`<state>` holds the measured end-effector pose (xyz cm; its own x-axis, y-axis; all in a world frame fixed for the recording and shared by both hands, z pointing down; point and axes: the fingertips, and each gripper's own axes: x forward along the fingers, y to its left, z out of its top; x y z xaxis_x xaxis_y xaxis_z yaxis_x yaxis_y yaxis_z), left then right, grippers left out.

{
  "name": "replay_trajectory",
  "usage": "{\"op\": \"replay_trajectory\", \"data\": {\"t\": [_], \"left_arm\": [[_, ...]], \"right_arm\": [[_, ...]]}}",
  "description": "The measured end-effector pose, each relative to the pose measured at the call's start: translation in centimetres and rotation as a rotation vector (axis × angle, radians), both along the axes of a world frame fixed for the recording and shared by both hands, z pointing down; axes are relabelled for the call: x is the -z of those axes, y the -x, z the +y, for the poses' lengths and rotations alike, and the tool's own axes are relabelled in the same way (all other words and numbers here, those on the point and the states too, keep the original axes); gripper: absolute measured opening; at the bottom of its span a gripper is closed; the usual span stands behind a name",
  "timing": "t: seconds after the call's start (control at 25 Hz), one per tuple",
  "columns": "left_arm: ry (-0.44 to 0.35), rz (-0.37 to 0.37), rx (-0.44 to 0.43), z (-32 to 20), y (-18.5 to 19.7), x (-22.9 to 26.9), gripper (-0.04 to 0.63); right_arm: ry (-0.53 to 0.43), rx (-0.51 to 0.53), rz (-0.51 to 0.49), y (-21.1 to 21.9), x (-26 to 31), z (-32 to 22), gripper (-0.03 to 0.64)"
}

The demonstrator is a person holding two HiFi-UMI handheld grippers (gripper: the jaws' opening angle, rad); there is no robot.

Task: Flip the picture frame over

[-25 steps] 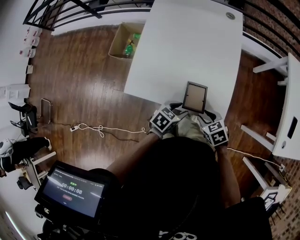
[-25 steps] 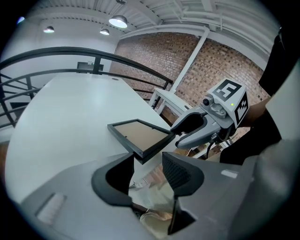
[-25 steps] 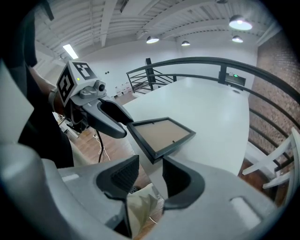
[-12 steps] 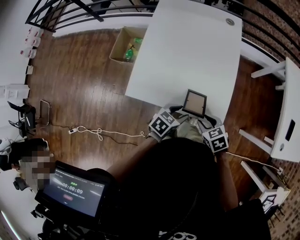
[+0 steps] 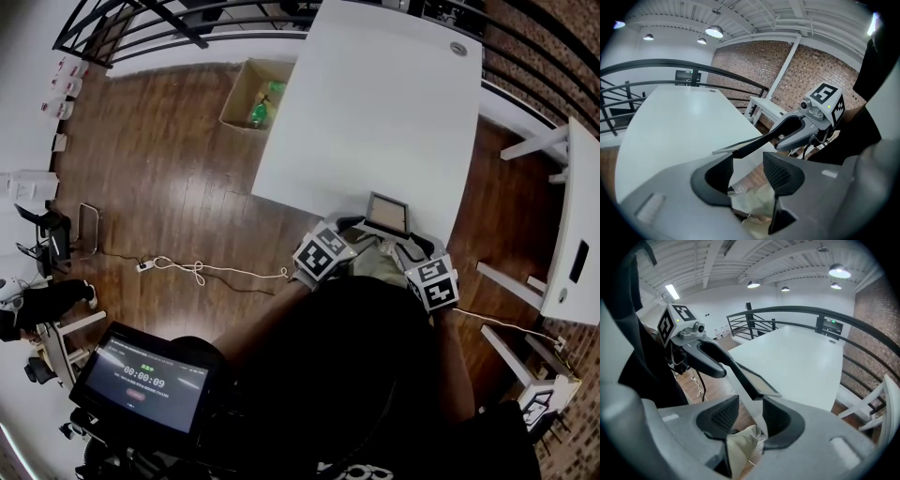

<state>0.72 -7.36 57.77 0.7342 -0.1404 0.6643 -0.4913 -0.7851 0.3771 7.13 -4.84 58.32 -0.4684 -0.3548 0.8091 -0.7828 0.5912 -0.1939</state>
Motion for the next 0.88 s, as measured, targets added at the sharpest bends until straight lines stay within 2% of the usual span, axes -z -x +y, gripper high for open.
{"op": "replay_trajectory", "data": {"t": [0.88], "left_arm": [[-0.016,0.017,-0.02,1.2,0.1,1.5,0.202]], "right_arm": [[-0.007,-0.003,0.003,0.1,1.4,1.2,0.141]]}}
